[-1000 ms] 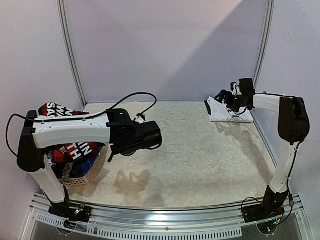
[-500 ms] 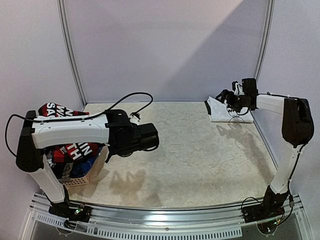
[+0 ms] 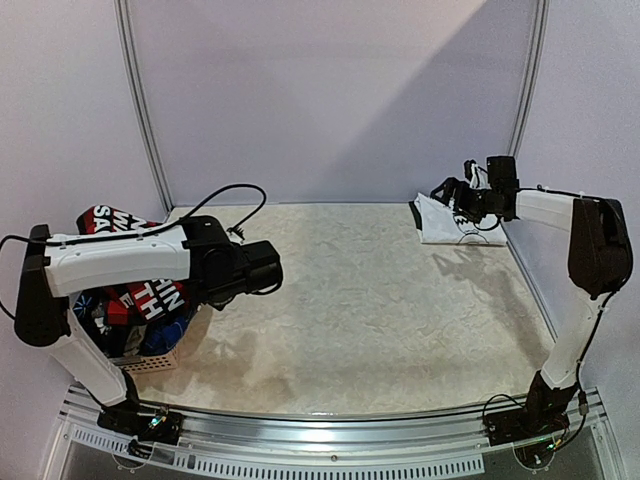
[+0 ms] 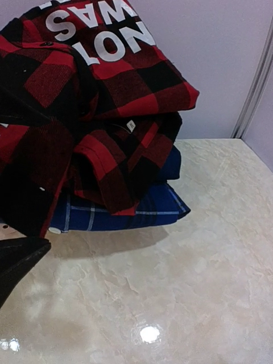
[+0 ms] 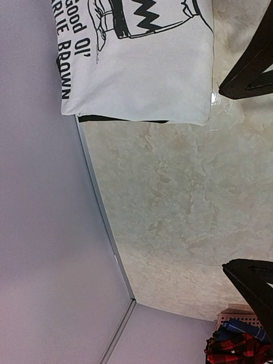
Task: Fold and stack the mixed laundry pile
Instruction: Pick up the crumpled shirt from the bin.
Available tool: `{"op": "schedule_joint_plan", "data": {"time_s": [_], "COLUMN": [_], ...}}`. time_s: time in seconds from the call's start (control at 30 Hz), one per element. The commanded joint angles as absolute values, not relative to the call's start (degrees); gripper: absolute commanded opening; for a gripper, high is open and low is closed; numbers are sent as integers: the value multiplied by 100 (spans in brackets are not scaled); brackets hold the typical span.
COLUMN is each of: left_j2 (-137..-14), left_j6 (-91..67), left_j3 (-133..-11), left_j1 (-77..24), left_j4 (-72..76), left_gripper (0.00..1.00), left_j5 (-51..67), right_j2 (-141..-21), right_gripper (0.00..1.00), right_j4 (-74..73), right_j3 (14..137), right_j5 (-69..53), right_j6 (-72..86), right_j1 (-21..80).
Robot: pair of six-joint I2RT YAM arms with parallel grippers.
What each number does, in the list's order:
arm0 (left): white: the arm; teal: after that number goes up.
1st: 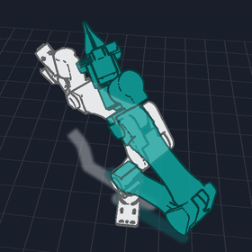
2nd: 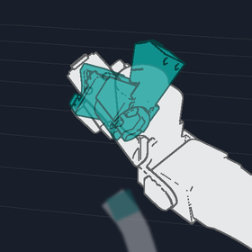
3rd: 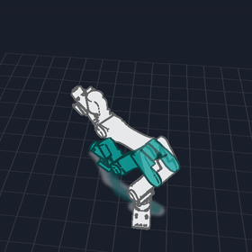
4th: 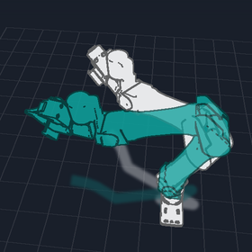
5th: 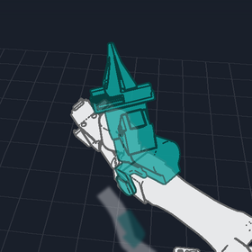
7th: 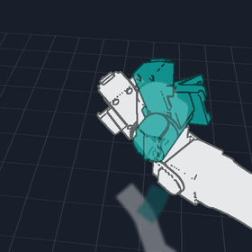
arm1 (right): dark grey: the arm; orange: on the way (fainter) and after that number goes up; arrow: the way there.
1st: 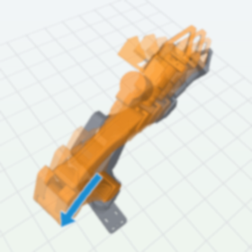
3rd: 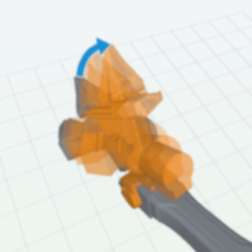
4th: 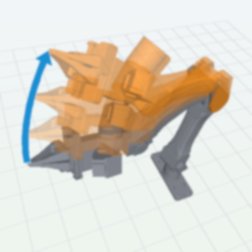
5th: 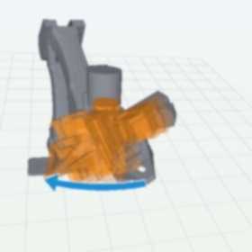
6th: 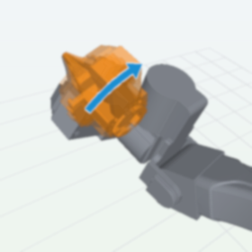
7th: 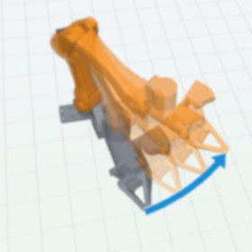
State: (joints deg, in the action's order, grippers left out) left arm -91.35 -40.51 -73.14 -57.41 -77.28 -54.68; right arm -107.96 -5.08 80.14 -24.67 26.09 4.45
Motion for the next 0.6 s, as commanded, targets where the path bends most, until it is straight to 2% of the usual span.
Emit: {"op": "schedule_joint_plan", "data": {"time_s": [0.0,0.17,0.37,0.57], "left_j2": [-8930,-9030,-9017,-9294], "left_j6": [-4089,-4193,-4258,-4755], "left_j3": [-7251,-7349,-7345,-7469], "left_j1": [-5641,-5617,-5685,-5713], "left_j4": [-8957,-9166,-9324,-9766], "left_gripper": [66,68,79,74], "left_j5": [-5336,-5181,-4761,-4890], "right_j2": [-10596,-10582,-10562,-10573], "right_gripper": [99,99,99,99], "right_j4": [-388,-400,-405,-378], "right_j3": [7944,7945,7937,7939], "right_j5": [-2641,-2706,-2718,-2793], "right_j6": [2583,2593,2594,2608], "right_j1": [457,455,457,461]}}
